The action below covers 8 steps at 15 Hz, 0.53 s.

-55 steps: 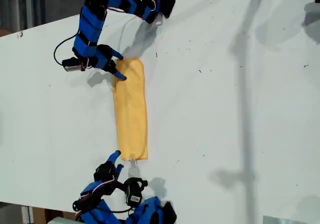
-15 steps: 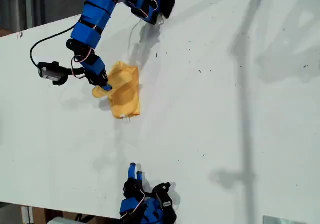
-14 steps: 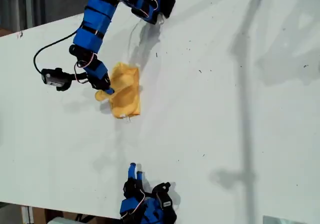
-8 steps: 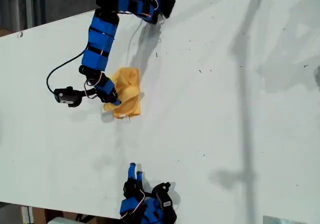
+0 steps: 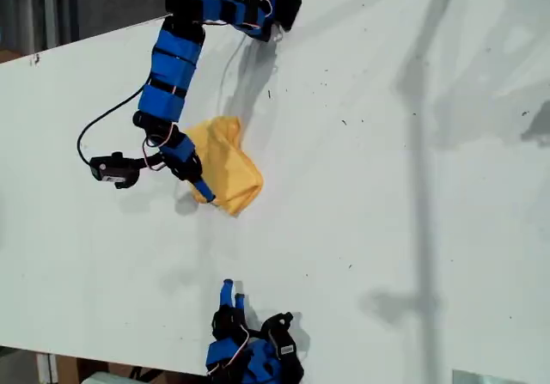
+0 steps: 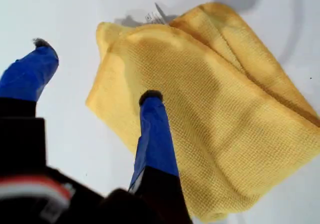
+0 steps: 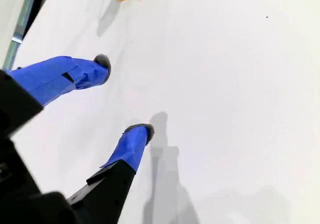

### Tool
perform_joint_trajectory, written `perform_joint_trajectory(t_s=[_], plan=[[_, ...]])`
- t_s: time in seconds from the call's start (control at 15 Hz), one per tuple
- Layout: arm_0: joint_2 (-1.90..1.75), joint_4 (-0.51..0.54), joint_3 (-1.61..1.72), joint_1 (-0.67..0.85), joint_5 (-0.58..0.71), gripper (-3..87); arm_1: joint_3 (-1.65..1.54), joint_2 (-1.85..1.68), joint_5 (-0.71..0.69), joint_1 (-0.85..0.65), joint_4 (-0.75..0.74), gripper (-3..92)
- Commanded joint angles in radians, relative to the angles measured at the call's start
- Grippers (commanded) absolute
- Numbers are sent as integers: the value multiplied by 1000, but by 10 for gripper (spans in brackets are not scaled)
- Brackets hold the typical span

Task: Grasp corners of a square towel and fold twice.

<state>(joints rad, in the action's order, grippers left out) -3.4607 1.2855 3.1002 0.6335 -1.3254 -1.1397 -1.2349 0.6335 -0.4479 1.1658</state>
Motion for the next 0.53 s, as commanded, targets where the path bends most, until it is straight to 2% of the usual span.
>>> perform_joint_trajectory(t_s=[0.0, 0.13, 0.27, 0.47], plan=[[-6, -17, 3, 11, -5, 230, -9, -204, 2, -61, 71, 343], [-6, -17, 3, 11, -5, 230, -304, -472, 83, -135, 103, 336], [-6, -17, 3, 14, -3, 230, -676, -884, 183, -181, 97, 344], [-6, -14, 3, 11, -3, 229, -1147, -1503, 345, -147, 69, 353]])
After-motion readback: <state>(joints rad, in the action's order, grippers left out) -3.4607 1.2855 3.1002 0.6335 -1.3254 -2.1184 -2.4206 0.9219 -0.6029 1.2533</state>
